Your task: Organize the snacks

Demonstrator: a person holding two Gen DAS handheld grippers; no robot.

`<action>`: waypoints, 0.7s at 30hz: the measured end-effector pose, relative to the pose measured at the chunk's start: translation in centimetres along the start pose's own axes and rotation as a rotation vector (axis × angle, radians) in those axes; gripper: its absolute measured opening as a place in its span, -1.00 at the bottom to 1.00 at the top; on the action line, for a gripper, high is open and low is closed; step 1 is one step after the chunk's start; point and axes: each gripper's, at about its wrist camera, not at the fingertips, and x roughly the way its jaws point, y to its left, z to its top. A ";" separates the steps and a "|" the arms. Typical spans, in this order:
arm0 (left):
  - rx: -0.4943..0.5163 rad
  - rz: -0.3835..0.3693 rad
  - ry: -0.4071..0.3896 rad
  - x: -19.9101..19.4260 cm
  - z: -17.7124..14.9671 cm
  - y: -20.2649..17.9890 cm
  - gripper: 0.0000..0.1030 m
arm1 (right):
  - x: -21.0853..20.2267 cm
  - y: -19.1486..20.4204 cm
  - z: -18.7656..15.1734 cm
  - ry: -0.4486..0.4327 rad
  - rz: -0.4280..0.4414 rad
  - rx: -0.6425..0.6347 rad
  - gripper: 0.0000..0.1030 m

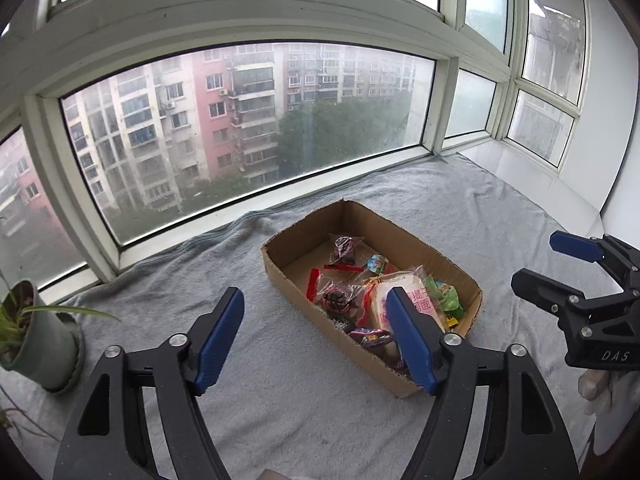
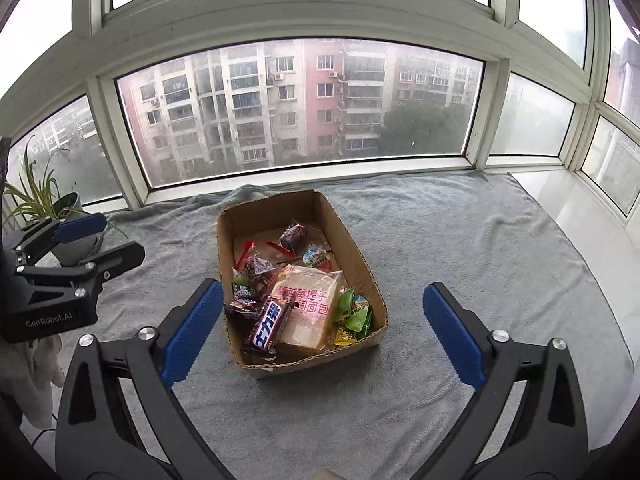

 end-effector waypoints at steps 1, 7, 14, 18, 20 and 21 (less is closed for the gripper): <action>0.000 0.007 -0.005 -0.6 -0.3 0.1 0.54 | -0.6 0.3 0.0 -0.010 0.002 0.001 1.00; -0.028 0.041 -0.037 -4.6 -1.9 0.6 0.56 | -3.5 2.2 -0.2 -0.042 -0.006 -0.009 1.00; -0.069 0.068 -0.073 -9.4 -4.1 1.3 0.65 | -6.1 5.0 -1.9 -0.054 -0.045 -0.025 1.00; -0.092 0.087 -0.079 -11.4 -5.6 1.8 0.66 | -7.7 6.2 -3.1 -0.061 -0.026 0.004 1.00; -0.097 0.094 -0.081 -12.4 -6.3 1.9 0.66 | -8.4 6.7 -3.6 -0.066 -0.022 0.014 1.00; -0.098 0.098 -0.083 -12.8 -6.6 2.0 0.66 | -8.8 7.0 -3.8 -0.068 -0.016 0.017 1.00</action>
